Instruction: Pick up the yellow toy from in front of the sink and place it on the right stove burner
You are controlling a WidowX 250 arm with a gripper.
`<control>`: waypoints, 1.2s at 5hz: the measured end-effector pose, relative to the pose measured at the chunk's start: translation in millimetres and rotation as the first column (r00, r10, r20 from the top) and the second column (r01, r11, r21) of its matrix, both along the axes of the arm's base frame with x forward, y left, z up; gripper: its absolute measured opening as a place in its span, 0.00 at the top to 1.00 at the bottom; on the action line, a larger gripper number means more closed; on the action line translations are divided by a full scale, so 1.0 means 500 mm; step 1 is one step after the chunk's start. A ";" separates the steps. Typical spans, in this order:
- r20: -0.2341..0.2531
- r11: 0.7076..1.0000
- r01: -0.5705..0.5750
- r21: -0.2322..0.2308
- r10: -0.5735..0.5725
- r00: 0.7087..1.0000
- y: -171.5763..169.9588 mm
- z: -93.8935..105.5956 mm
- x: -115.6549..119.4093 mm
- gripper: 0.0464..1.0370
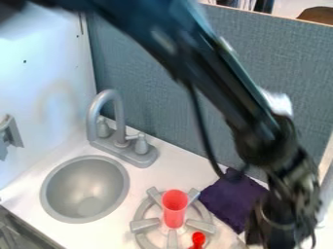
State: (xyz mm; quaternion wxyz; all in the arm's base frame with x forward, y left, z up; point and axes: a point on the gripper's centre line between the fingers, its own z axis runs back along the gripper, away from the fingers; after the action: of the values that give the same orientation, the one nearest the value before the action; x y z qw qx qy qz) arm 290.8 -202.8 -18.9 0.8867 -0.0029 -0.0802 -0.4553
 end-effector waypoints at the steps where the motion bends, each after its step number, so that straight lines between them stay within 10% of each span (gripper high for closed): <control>1: 0.057 0.982 -0.145 -0.120 0.153 0.987 0.095 0.095 0.036 0.03; 2: 0.054 0.963 -0.238 -0.124 0.246 0.968 0.156 0.134 0.085 0.03; 4: -0.004 0.948 -0.316 0.037 0.316 0.949 0.216 0.067 0.220 0.03; 6: -0.087 0.924 -0.371 0.094 0.379 0.921 0.219 0.002 0.193 0.03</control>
State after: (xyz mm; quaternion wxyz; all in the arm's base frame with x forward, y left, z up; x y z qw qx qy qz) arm 387.2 -93.5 -18.1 0.9598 0.0226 -0.0158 -0.2792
